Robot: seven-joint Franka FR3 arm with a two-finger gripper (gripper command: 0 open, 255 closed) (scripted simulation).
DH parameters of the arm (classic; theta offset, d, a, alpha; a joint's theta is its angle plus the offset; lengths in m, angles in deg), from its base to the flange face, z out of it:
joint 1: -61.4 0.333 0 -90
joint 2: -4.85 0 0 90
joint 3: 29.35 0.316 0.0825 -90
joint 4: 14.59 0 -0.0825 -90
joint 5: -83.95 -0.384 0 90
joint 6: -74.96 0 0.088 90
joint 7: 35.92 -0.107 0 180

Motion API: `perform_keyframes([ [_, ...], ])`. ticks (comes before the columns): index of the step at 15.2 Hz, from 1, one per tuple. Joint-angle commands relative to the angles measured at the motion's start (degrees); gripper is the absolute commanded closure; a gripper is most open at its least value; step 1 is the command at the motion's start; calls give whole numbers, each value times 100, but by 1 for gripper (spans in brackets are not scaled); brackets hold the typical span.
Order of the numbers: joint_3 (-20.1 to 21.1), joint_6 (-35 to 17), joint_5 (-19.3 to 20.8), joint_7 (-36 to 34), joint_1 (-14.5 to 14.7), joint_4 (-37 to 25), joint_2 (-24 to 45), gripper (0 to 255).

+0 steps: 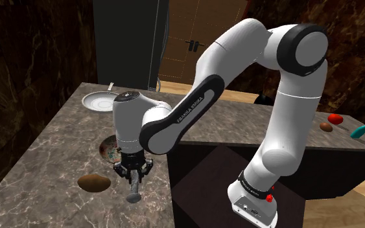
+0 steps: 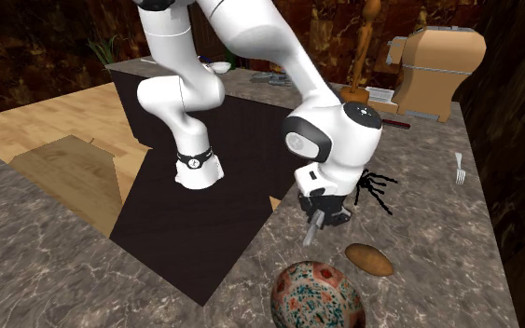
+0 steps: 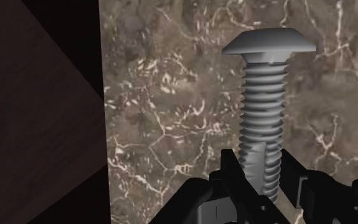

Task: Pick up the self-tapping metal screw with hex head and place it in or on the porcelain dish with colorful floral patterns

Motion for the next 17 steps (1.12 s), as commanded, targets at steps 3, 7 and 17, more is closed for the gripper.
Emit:
perform_keyframes([
  [3,128,266,-259,172,-109,-30,-293,255],
  [7,229,546,-511,334,-192,-81,-587,255],
  [17,-145,1122,-113,761,-450,-1042,-83,255],
])
